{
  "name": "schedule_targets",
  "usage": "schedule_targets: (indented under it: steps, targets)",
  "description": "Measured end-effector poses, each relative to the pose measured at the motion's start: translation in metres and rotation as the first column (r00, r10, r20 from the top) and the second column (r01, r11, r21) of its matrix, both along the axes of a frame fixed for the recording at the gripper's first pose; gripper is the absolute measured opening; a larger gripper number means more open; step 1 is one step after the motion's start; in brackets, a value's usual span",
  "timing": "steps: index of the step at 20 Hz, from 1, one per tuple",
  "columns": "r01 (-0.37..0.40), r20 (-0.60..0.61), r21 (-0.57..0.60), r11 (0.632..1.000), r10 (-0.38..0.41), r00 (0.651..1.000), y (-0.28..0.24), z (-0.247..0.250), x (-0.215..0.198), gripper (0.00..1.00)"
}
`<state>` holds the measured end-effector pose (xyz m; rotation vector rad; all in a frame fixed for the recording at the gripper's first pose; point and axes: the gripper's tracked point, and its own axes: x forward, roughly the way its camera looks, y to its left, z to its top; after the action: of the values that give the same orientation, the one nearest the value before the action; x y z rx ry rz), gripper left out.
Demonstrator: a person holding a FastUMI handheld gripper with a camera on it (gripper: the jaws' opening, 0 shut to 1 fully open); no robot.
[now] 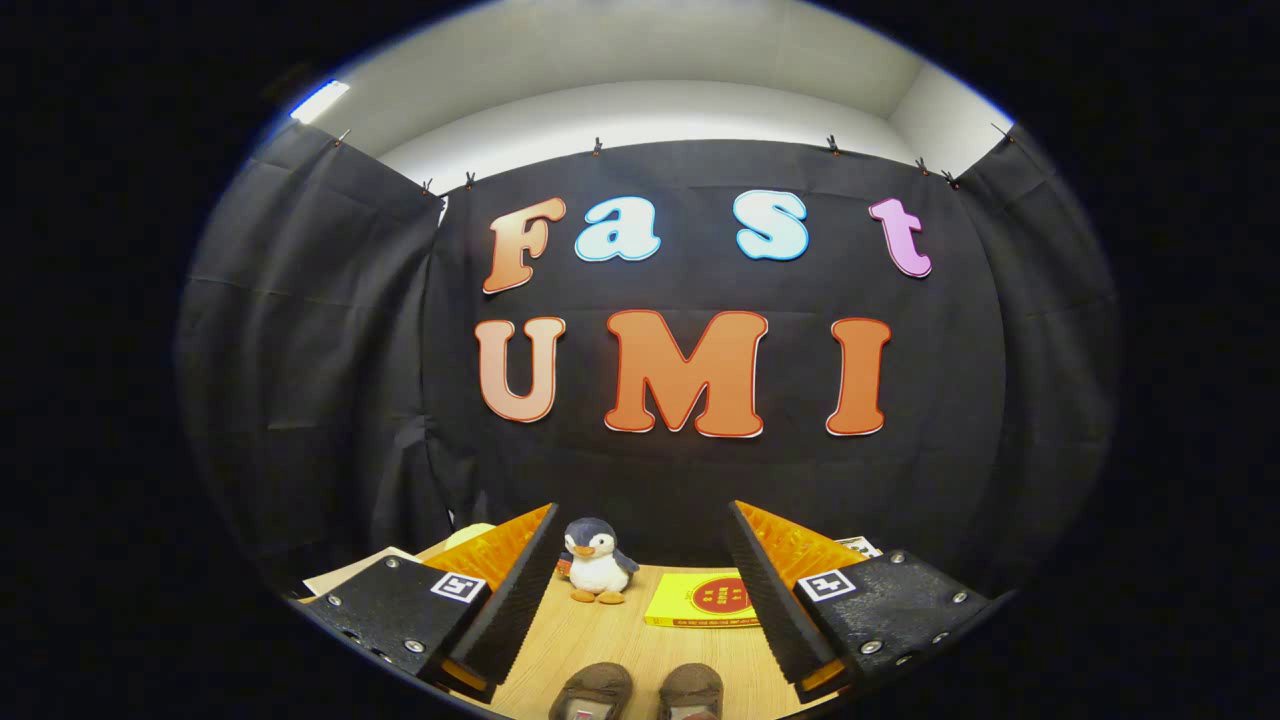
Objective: Open the storage box then place both shoes into the box .Put the left shoe in first, then the right shoe, with the right side of both shoes facing outward in a uniform manner.
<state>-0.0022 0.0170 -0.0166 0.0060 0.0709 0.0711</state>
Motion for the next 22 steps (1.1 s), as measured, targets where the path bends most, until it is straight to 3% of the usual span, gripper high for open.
schedule_targets:
  steps: [8, 12, 16, 22]
  targets:
    - [-0.065, -0.074, 0.082, 0.995, 0.071, 0.995, 0.027, -0.021, 0.001, 0.98]
    - [-0.137, -0.193, 0.205, 0.969, 0.177, 0.965, 0.058, -0.054, -0.002, 0.97]
    - [-0.199, -0.286, 0.381, 0.903, 0.319, 0.904, 0.096, -0.091, -0.010, 0.97]
    - [-0.213, -0.424, 0.542, 0.813, 0.483, 0.766, 0.149, -0.156, -0.035, 0.96]
